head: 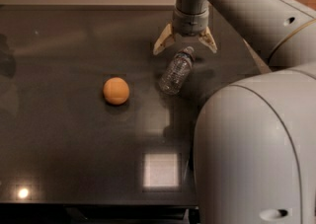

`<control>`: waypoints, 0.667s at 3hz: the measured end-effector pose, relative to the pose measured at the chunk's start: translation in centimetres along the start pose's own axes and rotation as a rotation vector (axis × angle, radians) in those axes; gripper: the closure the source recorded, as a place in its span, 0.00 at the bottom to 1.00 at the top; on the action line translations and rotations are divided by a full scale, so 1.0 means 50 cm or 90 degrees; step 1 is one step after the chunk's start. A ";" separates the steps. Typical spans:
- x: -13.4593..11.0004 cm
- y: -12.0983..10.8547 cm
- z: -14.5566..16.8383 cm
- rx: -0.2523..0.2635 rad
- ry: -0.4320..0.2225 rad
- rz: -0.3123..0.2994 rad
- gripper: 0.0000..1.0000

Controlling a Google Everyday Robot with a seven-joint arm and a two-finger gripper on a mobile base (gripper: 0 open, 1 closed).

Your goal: Place water bottle upright

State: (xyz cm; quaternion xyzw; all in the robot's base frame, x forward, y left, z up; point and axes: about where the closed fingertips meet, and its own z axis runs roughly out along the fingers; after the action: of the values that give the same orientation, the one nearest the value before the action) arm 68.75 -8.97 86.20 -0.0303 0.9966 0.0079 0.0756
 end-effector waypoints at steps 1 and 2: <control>0.002 -0.006 0.011 -0.010 0.022 0.069 0.00; 0.011 -0.010 0.016 -0.025 0.037 0.133 0.00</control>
Offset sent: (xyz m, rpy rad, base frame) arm -0.0186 -0.0113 -0.0050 0.0921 0.1216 -0.3117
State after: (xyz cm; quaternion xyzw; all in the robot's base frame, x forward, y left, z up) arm 68.34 -9.46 85.33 0.0719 0.9958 0.0340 0.0448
